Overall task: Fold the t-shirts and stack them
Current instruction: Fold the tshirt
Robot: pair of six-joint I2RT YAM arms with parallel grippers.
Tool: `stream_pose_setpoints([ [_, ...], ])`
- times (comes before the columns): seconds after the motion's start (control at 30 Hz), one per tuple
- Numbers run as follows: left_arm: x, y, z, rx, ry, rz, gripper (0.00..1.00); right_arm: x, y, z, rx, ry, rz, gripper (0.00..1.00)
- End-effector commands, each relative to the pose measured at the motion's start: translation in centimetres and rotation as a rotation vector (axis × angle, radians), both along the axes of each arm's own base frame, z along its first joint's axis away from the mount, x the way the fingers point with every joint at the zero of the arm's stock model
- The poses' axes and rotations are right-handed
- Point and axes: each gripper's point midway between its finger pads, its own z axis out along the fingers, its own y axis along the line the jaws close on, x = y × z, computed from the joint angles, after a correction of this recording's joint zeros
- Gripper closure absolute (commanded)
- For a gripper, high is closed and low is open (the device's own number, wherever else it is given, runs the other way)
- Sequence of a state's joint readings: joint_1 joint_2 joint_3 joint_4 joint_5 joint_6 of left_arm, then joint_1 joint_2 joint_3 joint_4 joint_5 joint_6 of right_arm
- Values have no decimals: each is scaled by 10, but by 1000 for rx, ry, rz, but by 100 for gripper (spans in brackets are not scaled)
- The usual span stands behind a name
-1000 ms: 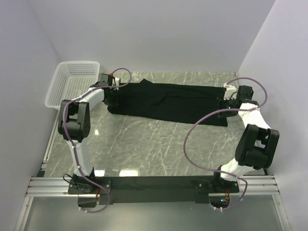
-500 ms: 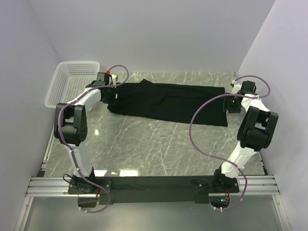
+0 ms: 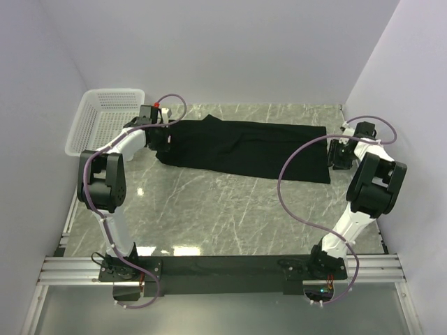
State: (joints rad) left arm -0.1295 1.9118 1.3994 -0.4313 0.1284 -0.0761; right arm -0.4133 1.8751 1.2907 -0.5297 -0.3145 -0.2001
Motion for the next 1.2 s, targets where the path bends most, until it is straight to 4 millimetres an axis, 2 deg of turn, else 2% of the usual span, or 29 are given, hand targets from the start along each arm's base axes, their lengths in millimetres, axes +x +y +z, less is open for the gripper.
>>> stream_pose_setpoints([
  [0.0,5,-3,24,-40,-59,2,99,-1,4,-7,49,28,-17,51],
  [0.3,3,-3,23,-55,-53,7,99,-5,4,-20,59,64,-34,55],
  [0.53,2,-1,25,-53,-55,10,99,-4,-2,-11,13,26,-30,85],
  [0.7,1,1,27,-49,-56,13,99,-3,-6,-2,-17,-9,-25,94],
  [0.9,-2,3,36,-54,-72,16,99,-4,-5,17,-48,-64,3,98],
  [1.17,-16,1,50,-75,-91,6,99,-15,-4,24,-81,-85,32,100],
])
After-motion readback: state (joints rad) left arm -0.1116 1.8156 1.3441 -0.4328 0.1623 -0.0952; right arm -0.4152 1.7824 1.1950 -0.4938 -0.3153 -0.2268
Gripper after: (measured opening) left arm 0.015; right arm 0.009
